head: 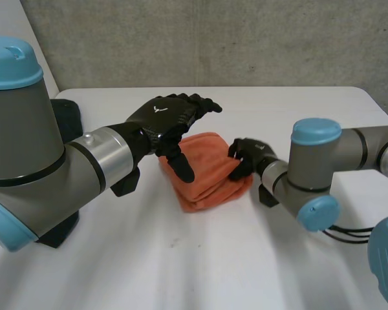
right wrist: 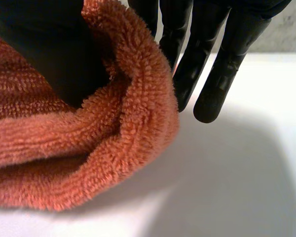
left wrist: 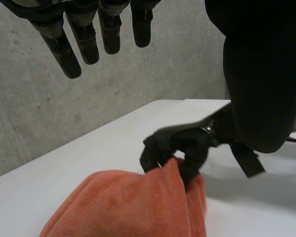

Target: Fold the laundry.

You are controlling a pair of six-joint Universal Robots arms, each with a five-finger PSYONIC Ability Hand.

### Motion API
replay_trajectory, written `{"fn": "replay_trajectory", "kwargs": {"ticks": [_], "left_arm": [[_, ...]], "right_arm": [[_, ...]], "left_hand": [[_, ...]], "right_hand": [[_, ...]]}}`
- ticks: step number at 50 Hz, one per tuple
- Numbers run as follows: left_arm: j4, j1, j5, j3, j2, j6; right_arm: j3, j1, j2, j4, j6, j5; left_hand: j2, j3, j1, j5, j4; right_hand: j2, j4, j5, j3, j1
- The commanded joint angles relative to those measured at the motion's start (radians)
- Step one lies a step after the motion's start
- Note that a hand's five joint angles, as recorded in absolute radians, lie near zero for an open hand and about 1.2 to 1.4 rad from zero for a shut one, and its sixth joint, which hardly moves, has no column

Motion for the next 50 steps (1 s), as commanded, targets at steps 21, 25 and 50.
{"fn": "replay_trajectory", "kwargs": {"ticks": [21, 25, 50], "left_arm": [[0.002, -0.002, -0.002, -0.015, -0.027, -0.007], [0.002, -0.002, -0.002, -0.015, -0.036, -0.008], [0.002, -0.002, -0.012, -0.010, -0.077, -0.027]], "right_arm": [[-0.896, -0.532, 0.441, 0.237, -0.255, 0.123], [-0.896, -0.587, 0.449, 0.220, -0.326, 0.155], [-0.827, -0.627, 0.424, 0.289, -0.348, 0.327]], "left_hand": [[0.029, 0.035, 0.054, 0.028, 0.035], [0.032, 0.038, 0.057, 0.031, 0.038], [0.032, 0.038, 0.057, 0.031, 0.038]], "right_hand": [[0.229, 0.210, 0.300, 0.225, 0.492], [0.229, 0.210, 0.300, 0.225, 0.492], [-0.032, -0.050, 0.039, -0.035, 0.232]]}}
